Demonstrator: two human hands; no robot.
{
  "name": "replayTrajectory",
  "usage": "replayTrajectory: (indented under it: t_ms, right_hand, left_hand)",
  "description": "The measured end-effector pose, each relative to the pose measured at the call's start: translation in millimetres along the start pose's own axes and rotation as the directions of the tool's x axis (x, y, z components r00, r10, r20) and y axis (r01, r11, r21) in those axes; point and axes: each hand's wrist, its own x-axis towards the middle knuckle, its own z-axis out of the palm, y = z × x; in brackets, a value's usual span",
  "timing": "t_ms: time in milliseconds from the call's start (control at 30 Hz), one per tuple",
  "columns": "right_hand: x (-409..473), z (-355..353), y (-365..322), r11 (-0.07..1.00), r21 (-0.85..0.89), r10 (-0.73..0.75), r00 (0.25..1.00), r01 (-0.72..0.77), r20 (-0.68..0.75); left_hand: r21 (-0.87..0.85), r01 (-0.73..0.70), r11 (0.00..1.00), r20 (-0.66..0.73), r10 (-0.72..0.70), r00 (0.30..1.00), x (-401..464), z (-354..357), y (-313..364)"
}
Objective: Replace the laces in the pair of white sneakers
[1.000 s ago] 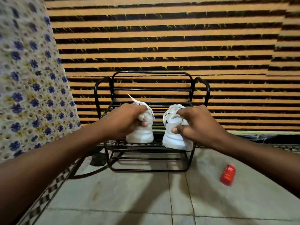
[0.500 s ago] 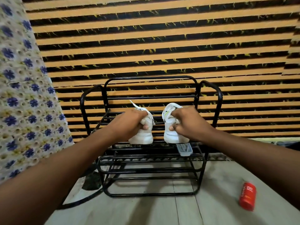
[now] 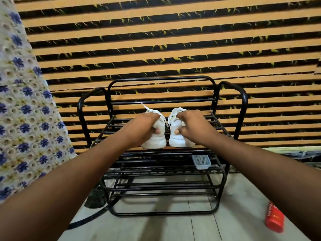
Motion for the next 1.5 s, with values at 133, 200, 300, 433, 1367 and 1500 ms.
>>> replayTrajectory:
  t_ms: [133,200,300,433,1367,1500]
  right_hand:
    - [2.6,-0.4,-0.6,0.998,-0.042,0.041,0.999,-0.041,-0.002]
    - [1.8,-2.1,-1.2,0.996,-0.07,0.048,0.999,-0.05,-0.02]
    - [-7.2,-4.8,-2.9,0.997,-0.068,0.039,0.997,-0.044,-0.07]
    - [-36.0,-19.4,-9.9,0.999,0.035,0.043,0.959,-0.035,-0.281]
    - [-265.0,-92.0,153.6,0.786,0.32,0.616,0.716,-0.529,-0.328]
    - [-282.9,-56.7,213.7,0.727,0.275,0.685,0.687,-0.629,-0.241]
  left_hand:
    - [0.021,0.044,0.999,0.029,-0.045,0.999,5.0,0.2,1.8]
    - [0.035,0.068,0.997,0.031,-0.069,0.997,5.3,-1.4,4.7]
    - [0.058,0.095,0.994,0.004,-0.095,0.995,-2.8,-6.4,13.6]
    - [-0.028,0.065,0.997,-0.248,-0.07,0.966,-23.7,-11.1,41.9]
    - [-0.817,0.044,0.575,-0.004,-0.082,0.997,5.3,149.8,295.4]
    - [-0.828,0.104,0.552,0.097,-0.042,0.994,22.0,229.2,303.7]
